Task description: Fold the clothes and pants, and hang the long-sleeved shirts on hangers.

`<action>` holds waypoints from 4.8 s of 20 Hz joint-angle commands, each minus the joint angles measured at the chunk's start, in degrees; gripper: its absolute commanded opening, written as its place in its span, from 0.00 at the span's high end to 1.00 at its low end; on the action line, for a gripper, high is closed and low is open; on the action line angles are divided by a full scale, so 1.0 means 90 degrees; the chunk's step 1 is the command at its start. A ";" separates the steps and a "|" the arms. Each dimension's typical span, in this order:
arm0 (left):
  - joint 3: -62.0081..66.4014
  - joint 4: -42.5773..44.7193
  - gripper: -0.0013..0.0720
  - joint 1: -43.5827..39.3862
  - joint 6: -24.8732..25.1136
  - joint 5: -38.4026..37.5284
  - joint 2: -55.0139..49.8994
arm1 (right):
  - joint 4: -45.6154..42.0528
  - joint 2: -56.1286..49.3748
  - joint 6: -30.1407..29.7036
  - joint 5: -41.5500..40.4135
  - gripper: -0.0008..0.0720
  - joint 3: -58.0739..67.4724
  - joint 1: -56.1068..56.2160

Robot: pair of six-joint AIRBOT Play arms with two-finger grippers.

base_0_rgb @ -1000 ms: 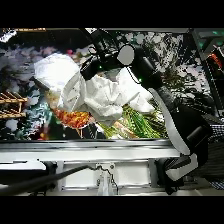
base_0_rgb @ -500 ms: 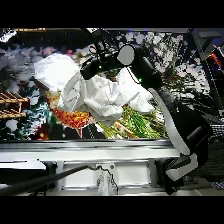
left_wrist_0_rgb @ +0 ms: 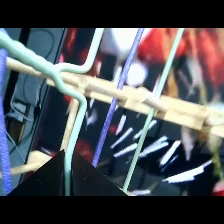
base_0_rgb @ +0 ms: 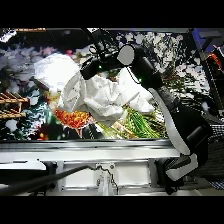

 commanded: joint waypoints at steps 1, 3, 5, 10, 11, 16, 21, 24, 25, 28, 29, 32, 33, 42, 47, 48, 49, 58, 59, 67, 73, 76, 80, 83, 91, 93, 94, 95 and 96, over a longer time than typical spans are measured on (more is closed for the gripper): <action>0.0007 -0.0148 0.96 -0.0097 -0.0010 -0.0092 0.0398 | -0.0002 -0.0002 0.0005 0.0000 0.95 0.0005 0.0000; 0.0007 -0.0576 0.97 -0.0087 -0.0010 -0.0112 0.0913 | -0.0007 -0.0002 0.0005 0.0005 0.95 0.0005 0.0000; 0.0010 -0.1100 0.97 -0.0066 -0.0010 -0.0100 0.1477 | -0.0007 -0.0002 0.0007 0.0005 0.95 0.0005 0.0000; 0.0078 -0.3636 0.97 -0.0070 -0.0007 0.0058 0.2980 | -0.0007 -0.0002 0.0007 0.0002 0.95 0.0005 0.0000; 0.0085 -0.4454 0.97 -0.0070 -0.0007 0.0187 0.3266 | -0.0029 -0.0002 0.0007 -0.0010 0.95 0.0007 0.0000; 0.0085 -0.6717 0.97 -0.1139 -0.0015 -0.1336 0.4386 | -0.0306 0.0000 0.0245 -0.0296 0.95 0.0007 -0.0012; -0.0544 -0.6708 0.97 -0.3016 -0.0049 -0.2863 0.5790 | -0.0420 0.0002 0.0294 -0.0284 0.95 0.0007 -0.0012; -0.1321 -0.6295 0.97 -0.3871 0.0046 -0.3157 0.6839 | -0.0430 0.0002 0.0296 -0.0194 0.95 0.0007 -0.0012; -0.1562 -0.6103 0.97 -0.4034 0.0046 -0.3320 0.7130 | -0.0430 0.0002 0.0296 -0.0109 0.95 0.0007 -0.0012; -0.2198 -0.6030 0.97 -0.4282 0.0270 -0.3784 0.7796 | -0.0430 0.0005 0.0296 0.0323 0.95 0.0007 -0.0012; -0.2441 -0.6183 0.97 -0.4371 0.0532 -0.3725 0.8012 | -0.0430 0.0005 0.0294 0.0512 0.95 0.0007 -0.0012; -0.2958 -0.6989 0.97 -0.4418 0.1328 -0.3704 0.8318 | -0.0430 0.0005 0.0291 0.0911 0.95 0.0007 -0.0012; -0.3077 -0.7274 0.97 -0.4418 0.1576 -0.3704 0.8330 | -0.0430 0.0010 0.0291 0.0945 0.95 0.0007 -0.0012; -0.3269 -0.7859 0.97 -0.4422 0.2851 -0.3014 0.7373 | -0.0124 0.0095 0.0289 0.1700 0.95 0.0015 -0.0007; -0.3269 -1.0508 0.97 -0.4420 0.4782 -0.3113 0.5816 | -0.0112 0.0386 0.0260 0.1722 0.95 0.0027 -0.0007; -0.3266 -1.1098 0.97 -0.4415 0.5090 -0.3310 0.5338 | -0.0124 0.0452 0.0260 0.1710 0.95 0.0027 -0.0012; -0.3266 -1.1754 0.97 -0.4415 0.5370 -0.3660 0.4767 | -0.0146 0.0520 0.0257 0.1705 0.95 0.0027 -0.0012; -0.3235 -1.5096 0.97 -0.4626 0.6676 -0.5850 0.0840 | 0.0194 0.1180 0.0267 0.2186 0.95 0.0027 -0.0005; -0.3225 -1.5380 0.97 -0.4682 0.6887 -0.6033 0.0716 | 0.0287 0.1253 0.0267 0.2283 0.95 0.0027 -0.0005; -0.1666 -1.5810 0.97 -0.5231 0.6023 -0.8590 -0.0770 | 0.1409 0.1542 0.0629 0.3699 0.94 0.0027 -0.0005; -0.1430 -1.6220 0.97 -0.5855 0.6040 -0.8595 -0.0648 | 0.1202 0.2021 0.0891 0.4549 0.71 0.0027 -0.0007; -0.1433 -1.6305 0.97 -0.5901 0.6037 -0.8592 -0.0355 | -0.0607 0.2640 0.0877 0.4777 0.67 0.0027 -0.0007; -0.1433 -1.6308 0.97 -0.5906 0.6030 -0.8590 -0.0022 | -0.5032 0.3781 -0.0204 0.3269 0.69 0.0027 -0.0015; -0.1435 -1.6310 0.97 -0.5948 0.5935 -0.8587 0.0087 | -0.6232 0.4068 -0.1583 0.2042 0.49 0.0027 -0.0015; -0.1438 -1.6283 0.97 -0.6023 0.5838 -0.8587 0.0131 | -0.3169 0.3653 -0.3028 0.1015 0.06 -0.1511 -0.0901; -0.1438 -1.6283 0.97 -0.6023 0.5841 -0.8585 0.0131 | -0.2414 0.3648 -0.3461 0.0741 0.06 -0.1950 -0.1156; -0.1438 -1.6283 0.97 -0.6025 0.5841 -0.8587 0.0131 | -0.2314 0.3633 -0.3570 0.0641 0.06 -0.2091 -0.1214; -0.1438 -1.6283 0.97 -0.6025 0.5841 -0.8587 0.0131 | -0.2300 0.3585 -0.3570 0.0605 0.06 -0.2130 -0.1217; -0.1438 -1.6281 0.97 -0.6025 0.5843 -0.8585 0.0129 | -0.2273 0.3524 -0.3570 0.0512 0.06 -0.2130 -0.1217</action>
